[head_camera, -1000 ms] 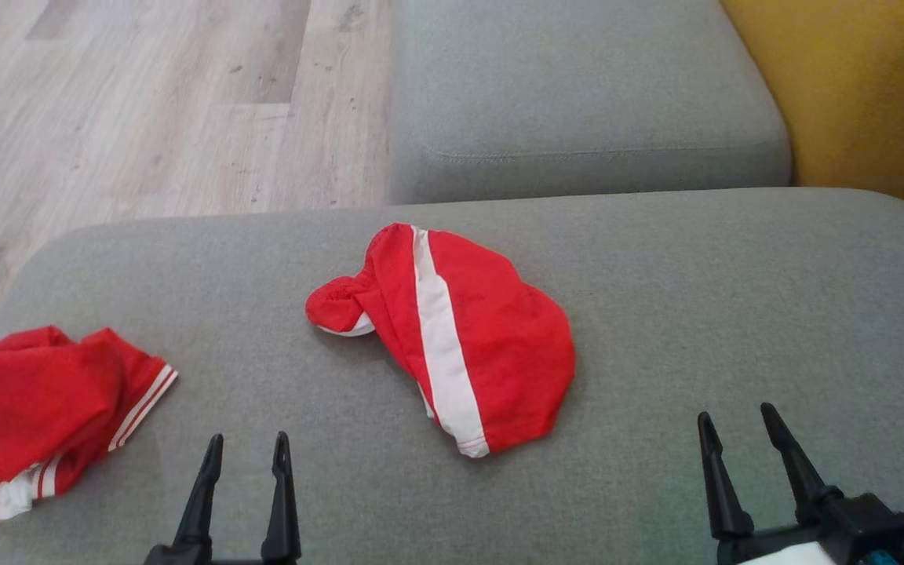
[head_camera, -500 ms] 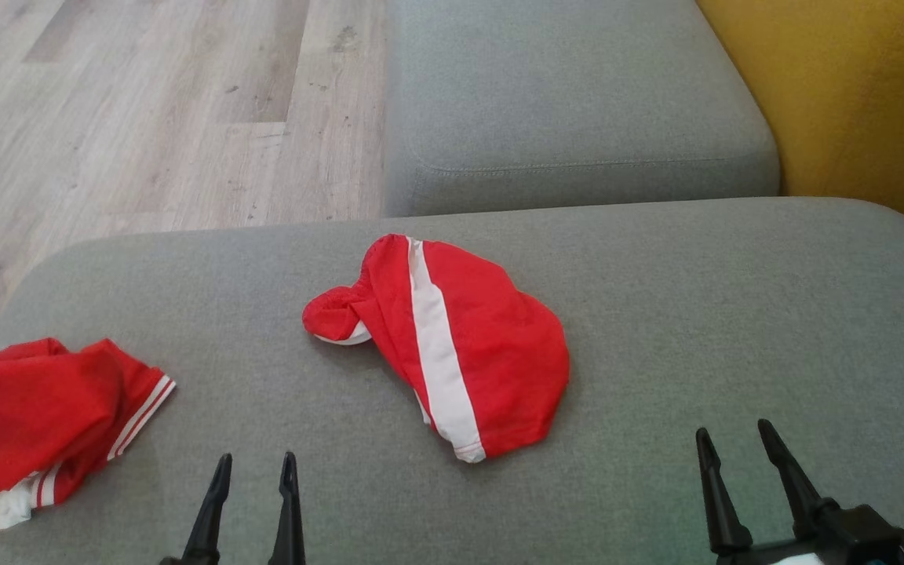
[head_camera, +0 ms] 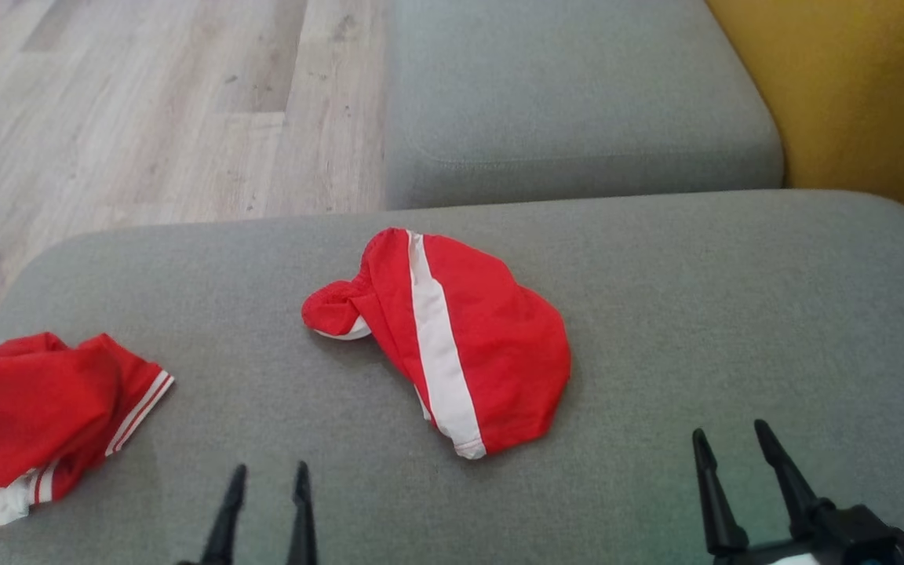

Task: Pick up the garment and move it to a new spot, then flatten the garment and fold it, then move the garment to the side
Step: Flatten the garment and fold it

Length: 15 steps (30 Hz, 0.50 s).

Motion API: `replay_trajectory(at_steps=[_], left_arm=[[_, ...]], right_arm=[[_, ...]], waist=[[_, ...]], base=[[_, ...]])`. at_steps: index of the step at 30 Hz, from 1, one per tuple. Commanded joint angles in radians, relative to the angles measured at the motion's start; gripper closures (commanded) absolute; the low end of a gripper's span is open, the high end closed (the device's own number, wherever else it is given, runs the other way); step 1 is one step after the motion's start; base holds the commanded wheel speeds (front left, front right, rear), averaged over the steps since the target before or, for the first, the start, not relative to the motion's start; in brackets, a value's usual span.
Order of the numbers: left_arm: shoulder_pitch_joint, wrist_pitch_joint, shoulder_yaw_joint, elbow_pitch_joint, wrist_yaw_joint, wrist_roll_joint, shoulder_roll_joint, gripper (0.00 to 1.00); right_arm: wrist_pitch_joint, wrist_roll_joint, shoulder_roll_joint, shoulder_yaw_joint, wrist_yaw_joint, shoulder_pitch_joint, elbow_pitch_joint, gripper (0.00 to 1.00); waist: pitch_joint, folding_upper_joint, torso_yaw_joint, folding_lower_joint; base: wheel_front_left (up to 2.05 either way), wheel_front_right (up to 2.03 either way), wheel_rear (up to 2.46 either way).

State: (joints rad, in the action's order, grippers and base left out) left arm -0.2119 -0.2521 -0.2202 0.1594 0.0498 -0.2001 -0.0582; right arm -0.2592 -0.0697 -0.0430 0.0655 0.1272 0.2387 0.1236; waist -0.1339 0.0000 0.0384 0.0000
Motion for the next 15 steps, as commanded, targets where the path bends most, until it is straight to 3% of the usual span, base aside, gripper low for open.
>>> replay_trajectory(at_steps=[1,15], left_arm=[[0.055,-0.010,0.012,-0.016,-0.008,-0.011,0.008,0.00],[0.405,-0.008,-0.308,0.359,-0.074,-0.206,0.008,0.00]], right_arm=[[-0.003,0.005,-0.007,0.031,0.003,-0.043,-0.032,0.00],[-0.003,0.005,-0.050,0.050,0.003,-0.116,-0.054,0.00]], waist=[[0.011,0.0000,-0.007,0.0000],[0.190,0.0000,-0.099,0.0000]], base=[[0.00,0.00,0.00],[0.00,0.00,0.00]])
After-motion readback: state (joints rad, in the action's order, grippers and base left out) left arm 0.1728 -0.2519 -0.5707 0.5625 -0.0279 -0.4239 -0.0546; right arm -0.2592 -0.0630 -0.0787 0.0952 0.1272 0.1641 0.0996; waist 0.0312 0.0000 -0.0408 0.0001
